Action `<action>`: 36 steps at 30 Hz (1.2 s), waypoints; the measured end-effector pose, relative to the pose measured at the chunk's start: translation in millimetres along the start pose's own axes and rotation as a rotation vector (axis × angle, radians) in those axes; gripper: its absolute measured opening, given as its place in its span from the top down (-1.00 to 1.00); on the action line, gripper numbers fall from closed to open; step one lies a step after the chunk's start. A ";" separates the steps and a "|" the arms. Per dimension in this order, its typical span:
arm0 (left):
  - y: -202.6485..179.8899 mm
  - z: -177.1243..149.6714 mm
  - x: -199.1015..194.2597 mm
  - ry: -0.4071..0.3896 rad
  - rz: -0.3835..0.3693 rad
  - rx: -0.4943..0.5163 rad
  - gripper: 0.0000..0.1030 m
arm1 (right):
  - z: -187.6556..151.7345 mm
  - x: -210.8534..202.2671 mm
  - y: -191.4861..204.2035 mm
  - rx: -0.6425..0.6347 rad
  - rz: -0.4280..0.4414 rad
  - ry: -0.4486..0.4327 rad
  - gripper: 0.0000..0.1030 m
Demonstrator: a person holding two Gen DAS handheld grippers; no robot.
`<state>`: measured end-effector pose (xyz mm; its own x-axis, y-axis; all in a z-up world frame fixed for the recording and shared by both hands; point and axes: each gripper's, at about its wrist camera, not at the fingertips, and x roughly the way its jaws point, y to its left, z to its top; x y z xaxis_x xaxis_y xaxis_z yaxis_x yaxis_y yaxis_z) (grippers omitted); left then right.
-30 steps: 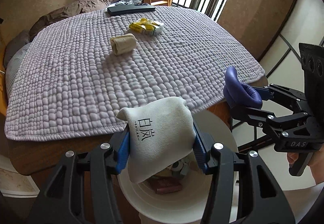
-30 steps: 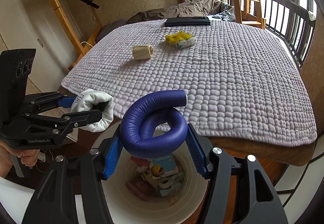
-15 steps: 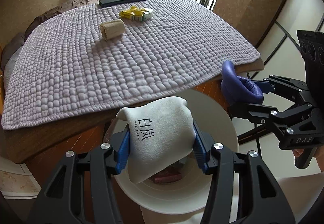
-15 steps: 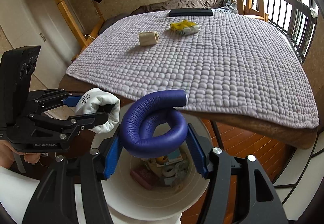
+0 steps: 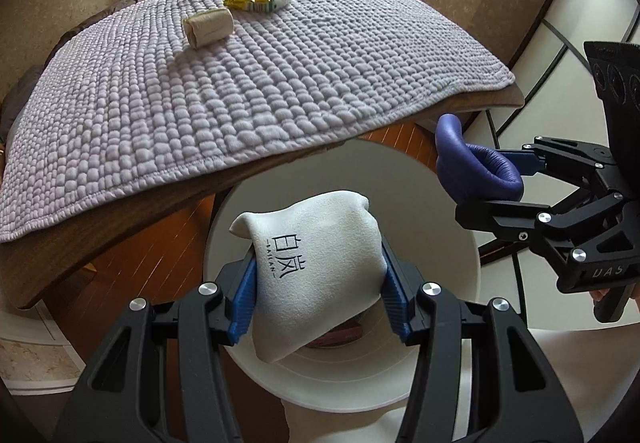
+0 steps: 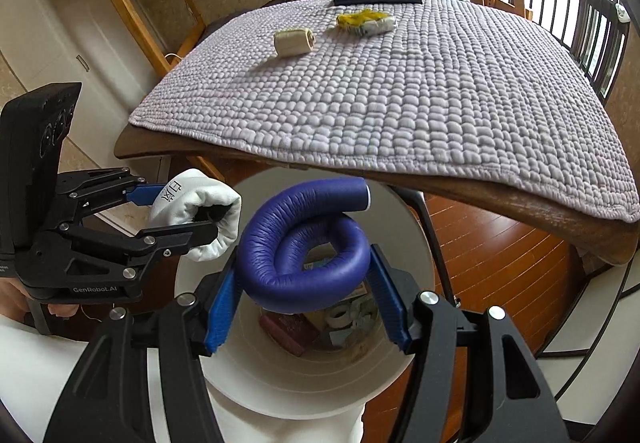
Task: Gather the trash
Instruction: 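Carry the white pouch and blue curler in both tools over the white bin, then open the left tool to drop the pouch while the right tool drops the curler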
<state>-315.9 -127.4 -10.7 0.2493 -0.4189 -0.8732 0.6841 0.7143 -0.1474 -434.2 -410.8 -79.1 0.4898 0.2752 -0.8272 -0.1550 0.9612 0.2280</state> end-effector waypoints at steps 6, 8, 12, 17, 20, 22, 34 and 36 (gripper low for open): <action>0.5 -5.7 8.7 0.021 0.014 0.003 -0.06 | -4.4 10.0 -1.4 0.002 -0.001 0.021 -0.15; 1.0 -7.4 11.9 0.029 0.017 0.002 -0.06 | -6.1 13.8 -2.8 0.007 0.001 0.028 -0.15; 2.3 -10.6 17.7 0.041 0.025 0.002 -0.06 | -6.4 19.5 -3.7 0.008 -0.003 0.036 -0.15; 4.6 -12.8 23.9 0.056 0.032 0.001 -0.06 | -8.3 27.2 -3.5 0.004 -0.007 0.049 -0.15; 5.5 -13.8 27.8 0.065 0.036 0.005 -0.06 | -8.4 31.0 -4.1 0.004 -0.008 0.055 -0.15; 6.0 -14.4 30.6 0.071 0.039 0.006 -0.06 | -8.9 33.7 -4.9 0.005 -0.008 0.059 -0.15; 5.6 -15.8 45.9 0.096 0.045 0.009 -0.07 | -11.8 46.8 -8.2 0.010 -0.016 0.089 -0.15; 3.3 -14.2 48.2 0.093 0.037 0.006 -0.20 | -12.0 47.8 -8.9 0.014 -0.017 0.089 -0.21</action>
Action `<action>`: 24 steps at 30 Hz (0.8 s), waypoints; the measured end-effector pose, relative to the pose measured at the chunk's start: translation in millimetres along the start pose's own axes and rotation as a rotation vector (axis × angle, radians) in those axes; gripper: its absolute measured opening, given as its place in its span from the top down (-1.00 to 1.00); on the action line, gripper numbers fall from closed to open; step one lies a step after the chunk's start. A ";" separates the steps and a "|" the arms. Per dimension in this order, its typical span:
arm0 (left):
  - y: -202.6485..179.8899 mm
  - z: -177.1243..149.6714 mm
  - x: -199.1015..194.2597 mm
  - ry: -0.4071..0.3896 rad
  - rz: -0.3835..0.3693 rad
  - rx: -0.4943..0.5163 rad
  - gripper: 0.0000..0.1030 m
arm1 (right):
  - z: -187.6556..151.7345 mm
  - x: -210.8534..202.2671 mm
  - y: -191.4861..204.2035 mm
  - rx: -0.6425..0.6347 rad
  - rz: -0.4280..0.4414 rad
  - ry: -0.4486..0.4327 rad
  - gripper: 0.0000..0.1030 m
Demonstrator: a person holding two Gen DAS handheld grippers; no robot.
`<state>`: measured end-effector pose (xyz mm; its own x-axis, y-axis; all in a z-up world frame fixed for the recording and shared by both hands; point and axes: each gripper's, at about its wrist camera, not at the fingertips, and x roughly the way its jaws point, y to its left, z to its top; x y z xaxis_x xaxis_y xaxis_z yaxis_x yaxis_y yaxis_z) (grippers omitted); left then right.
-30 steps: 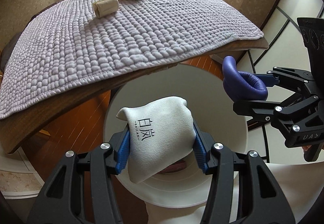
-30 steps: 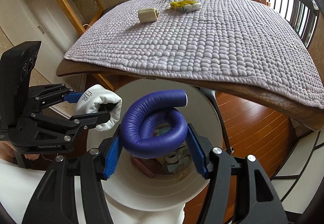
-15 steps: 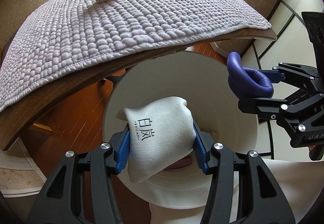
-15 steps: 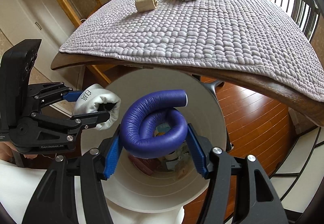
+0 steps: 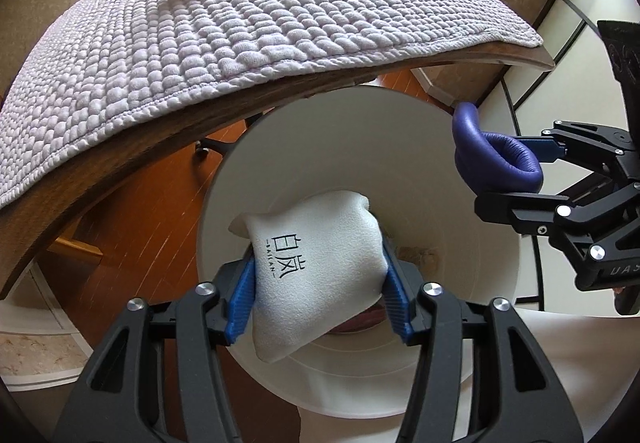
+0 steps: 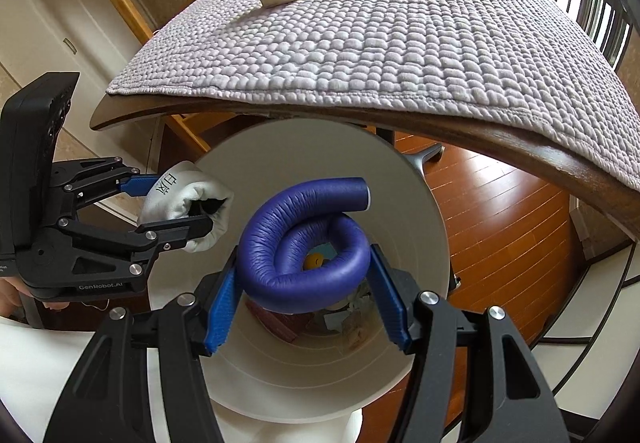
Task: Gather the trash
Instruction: 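Open the left tool to drop the pouch while the right tool drops the curler, then move both open tools back over the items on the blanket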
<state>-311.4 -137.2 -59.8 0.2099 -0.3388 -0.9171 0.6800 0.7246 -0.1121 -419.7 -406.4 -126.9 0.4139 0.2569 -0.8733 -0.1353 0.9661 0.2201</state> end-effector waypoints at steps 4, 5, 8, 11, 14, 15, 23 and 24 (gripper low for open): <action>1.8 2.3 -1.9 -0.013 0.014 -0.009 -0.44 | 2.4 -3.5 -3.4 0.022 -0.001 -0.017 -0.46; 2.5 3.2 -2.7 -0.014 0.017 -0.009 -0.47 | 2.8 -4.7 -3.8 0.023 -0.001 -0.018 -0.46; 5.4 5.1 -6.6 -0.024 0.022 -0.009 -0.57 | 4.9 -6.0 -3.7 0.021 -0.005 -0.022 -0.46; 6.5 6.6 -7.6 -0.023 0.022 -0.008 -0.57 | 7.4 -6.9 -4.5 0.022 -0.005 -0.024 -0.46; 7.2 8.0 -7.8 -0.020 0.020 -0.011 -0.57 | 9.1 -8.1 -5.4 0.024 -0.006 -0.024 -0.46; 7.7 8.3 -8.8 -0.020 0.017 -0.013 -0.57 | 7.8 -10.3 -4.8 0.022 -0.006 -0.025 -0.46; 12.9 26.6 -72.6 -0.172 0.020 -0.004 -0.97 | 38.1 -64.8 -7.0 -0.030 -0.081 -0.194 -0.86; 13.8 31.3 -78.6 -0.193 0.030 -0.012 -0.97 | 46.3 -69.9 -8.1 -0.036 -0.096 -0.217 -0.88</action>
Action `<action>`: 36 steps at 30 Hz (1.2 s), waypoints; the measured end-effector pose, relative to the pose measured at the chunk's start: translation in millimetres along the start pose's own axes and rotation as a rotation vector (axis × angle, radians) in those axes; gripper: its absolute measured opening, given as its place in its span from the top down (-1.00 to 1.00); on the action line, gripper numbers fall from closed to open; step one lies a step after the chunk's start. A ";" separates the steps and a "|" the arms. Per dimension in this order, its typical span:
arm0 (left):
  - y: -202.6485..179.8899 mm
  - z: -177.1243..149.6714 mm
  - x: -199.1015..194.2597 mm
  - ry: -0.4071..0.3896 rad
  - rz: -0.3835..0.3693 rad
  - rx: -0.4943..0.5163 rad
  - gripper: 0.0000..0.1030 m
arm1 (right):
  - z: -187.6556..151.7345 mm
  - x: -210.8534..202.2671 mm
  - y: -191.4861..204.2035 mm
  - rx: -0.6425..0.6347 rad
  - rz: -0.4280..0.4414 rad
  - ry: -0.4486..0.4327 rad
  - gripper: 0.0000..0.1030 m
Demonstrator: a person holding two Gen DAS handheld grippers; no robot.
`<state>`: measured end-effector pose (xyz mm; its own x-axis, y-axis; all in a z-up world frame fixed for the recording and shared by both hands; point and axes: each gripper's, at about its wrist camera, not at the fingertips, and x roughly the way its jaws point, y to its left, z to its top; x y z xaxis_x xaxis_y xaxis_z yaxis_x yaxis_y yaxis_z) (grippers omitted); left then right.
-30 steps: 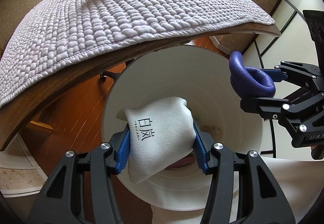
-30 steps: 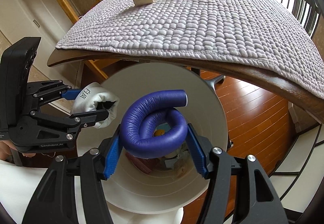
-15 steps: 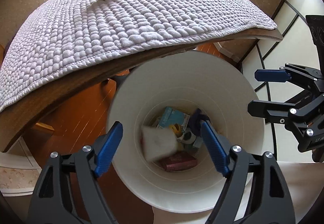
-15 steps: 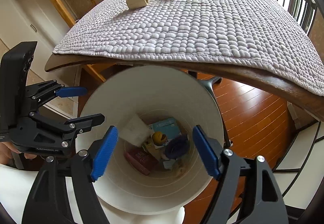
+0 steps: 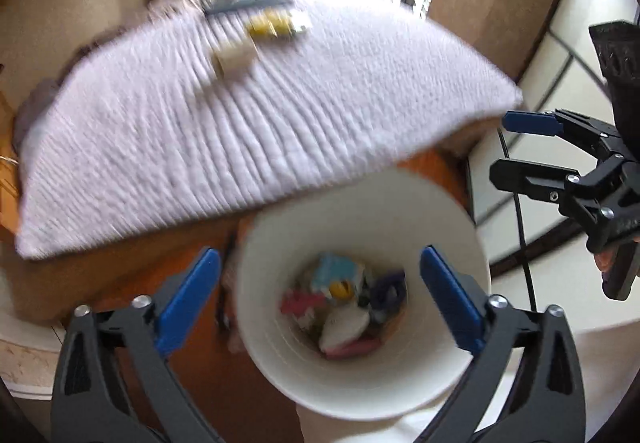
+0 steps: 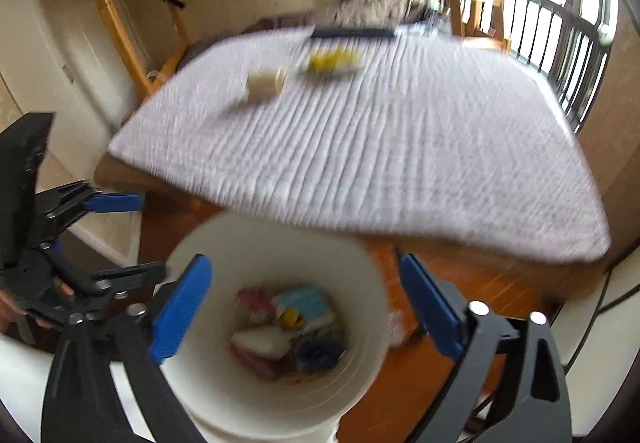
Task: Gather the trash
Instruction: 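Move both open tools back over the items on the blanket, then grasp the beige paper roll with the left tool while the right tool grasps the yellow packet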
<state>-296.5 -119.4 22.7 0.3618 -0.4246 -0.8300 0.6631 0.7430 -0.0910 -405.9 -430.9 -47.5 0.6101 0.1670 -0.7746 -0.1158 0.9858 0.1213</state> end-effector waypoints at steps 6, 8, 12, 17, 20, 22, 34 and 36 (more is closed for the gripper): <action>25.0 50.0 -3.2 -0.084 0.038 -0.119 -0.97 | 55.7 2.1 -24.6 0.020 -0.072 -0.114 -0.91; 30.9 63.5 2.1 -0.102 0.060 -0.134 -0.97 | 72.5 11.4 -30.8 0.015 -0.093 -0.127 -0.91; 40.5 83.7 20.8 -0.114 0.115 -0.148 -0.97 | 105.8 36.5 -38.6 -0.022 -0.084 -0.141 -0.91; 55.5 99.9 48.9 -0.093 0.124 -0.185 -0.97 | 143.1 81.4 -48.3 -0.032 -0.029 -0.104 -0.91; 63.2 107.9 63.8 -0.079 0.127 -0.203 -0.97 | 155.6 104.1 -48.7 -0.037 -0.017 -0.080 -0.91; 66.4 112.3 72.1 -0.073 0.128 -0.204 -0.97 | 165.1 118.9 -48.7 -0.048 -0.007 -0.066 -0.91; 75.9 129.4 100.9 -0.051 0.126 -0.183 -0.68 | 196.7 183.8 -50.0 -0.060 0.024 0.011 -0.90; 76.2 130.7 102.0 -0.060 0.115 -0.180 -0.65 | 198.8 189.8 -48.0 -0.073 0.023 0.016 -0.88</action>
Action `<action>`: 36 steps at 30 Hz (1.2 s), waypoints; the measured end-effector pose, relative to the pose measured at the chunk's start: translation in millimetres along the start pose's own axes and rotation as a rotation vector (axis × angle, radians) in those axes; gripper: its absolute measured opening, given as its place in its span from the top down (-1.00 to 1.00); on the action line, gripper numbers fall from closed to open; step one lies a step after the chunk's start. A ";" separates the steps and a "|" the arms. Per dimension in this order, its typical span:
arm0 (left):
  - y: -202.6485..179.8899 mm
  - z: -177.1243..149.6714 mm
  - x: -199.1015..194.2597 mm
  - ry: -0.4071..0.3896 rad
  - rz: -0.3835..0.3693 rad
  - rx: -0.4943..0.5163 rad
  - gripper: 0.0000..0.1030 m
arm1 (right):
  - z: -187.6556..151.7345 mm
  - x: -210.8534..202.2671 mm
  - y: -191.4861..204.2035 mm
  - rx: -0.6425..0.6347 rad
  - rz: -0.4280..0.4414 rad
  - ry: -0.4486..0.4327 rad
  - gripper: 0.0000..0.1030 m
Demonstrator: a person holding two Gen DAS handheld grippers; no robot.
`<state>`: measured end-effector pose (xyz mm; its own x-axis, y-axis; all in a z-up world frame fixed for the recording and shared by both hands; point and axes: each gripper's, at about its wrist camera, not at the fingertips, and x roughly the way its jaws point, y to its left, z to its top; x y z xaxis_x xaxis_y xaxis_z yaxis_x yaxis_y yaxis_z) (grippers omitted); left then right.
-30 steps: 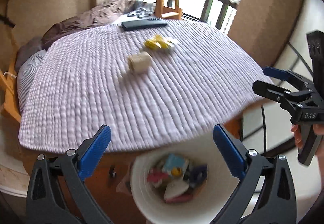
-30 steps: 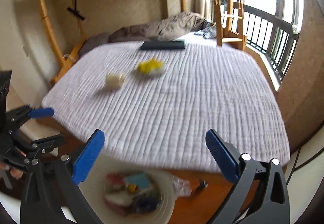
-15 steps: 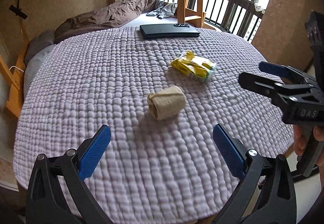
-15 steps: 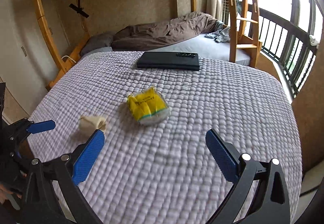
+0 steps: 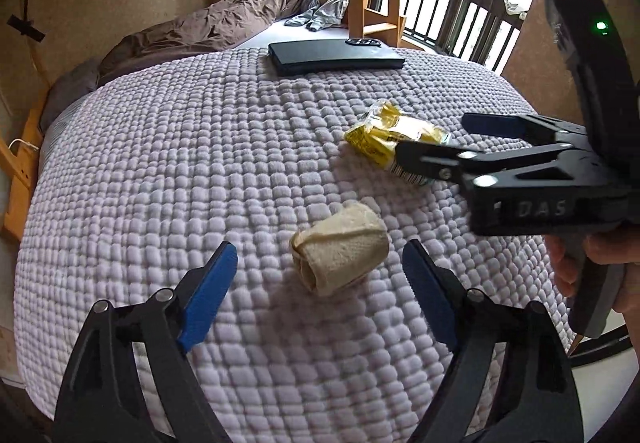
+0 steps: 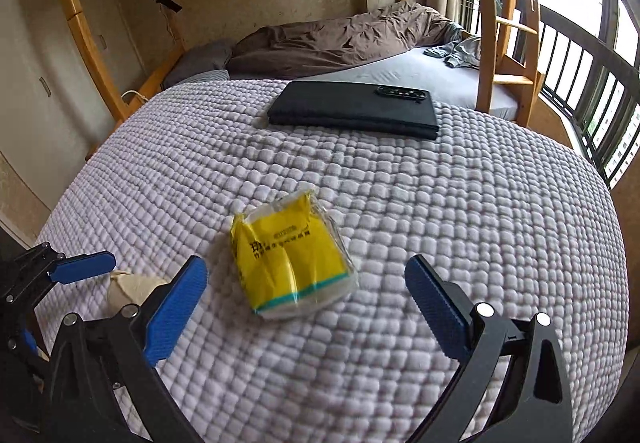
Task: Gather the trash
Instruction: 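Grasp the beige paper roll with the left tool while the right tool grasps the yellow packet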
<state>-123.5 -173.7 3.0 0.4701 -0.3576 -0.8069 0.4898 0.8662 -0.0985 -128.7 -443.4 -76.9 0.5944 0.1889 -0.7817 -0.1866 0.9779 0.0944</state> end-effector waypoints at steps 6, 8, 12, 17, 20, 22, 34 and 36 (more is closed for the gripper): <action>-1.0 3.8 8.6 0.012 -0.017 0.009 -0.27 | 3.9 12.4 4.4 -0.020 0.001 0.015 -0.64; -1.5 5.2 13.2 0.017 -0.020 0.006 -0.19 | 4.7 16.8 5.8 -0.026 0.003 0.024 -0.51; -5.7 4.8 13.1 0.007 -0.027 0.027 0.04 | 3.2 24.3 13.1 -0.072 -0.013 0.032 -0.19; -4.9 5.8 14.0 0.006 -0.034 0.015 0.04 | 1.6 21.8 13.9 -0.073 -0.004 0.011 -0.11; -1.4 5.9 10.9 0.004 -0.032 0.000 0.05 | -0.3 13.2 9.7 -0.047 0.011 0.001 -0.11; 0.6 6.6 9.8 0.005 -0.036 -0.009 0.05 | -2.0 6.8 8.0 -0.030 0.020 -0.006 -0.11; 4.4 6.6 -2.2 0.000 -0.049 -0.008 0.05 | -17.8 -31.4 0.6 0.044 0.036 -0.037 -0.11; 3.8 5.7 -3.7 0.002 -0.053 -0.007 0.05 | -22.0 -37.7 -0.1 0.052 0.034 -0.041 -0.11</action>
<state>-119.2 -171.0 9.0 0.4426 -0.4022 -0.8014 0.5088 0.8486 -0.1449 -168.2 -452.5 -61.0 0.6204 0.2248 -0.7514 -0.1668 0.9740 0.1536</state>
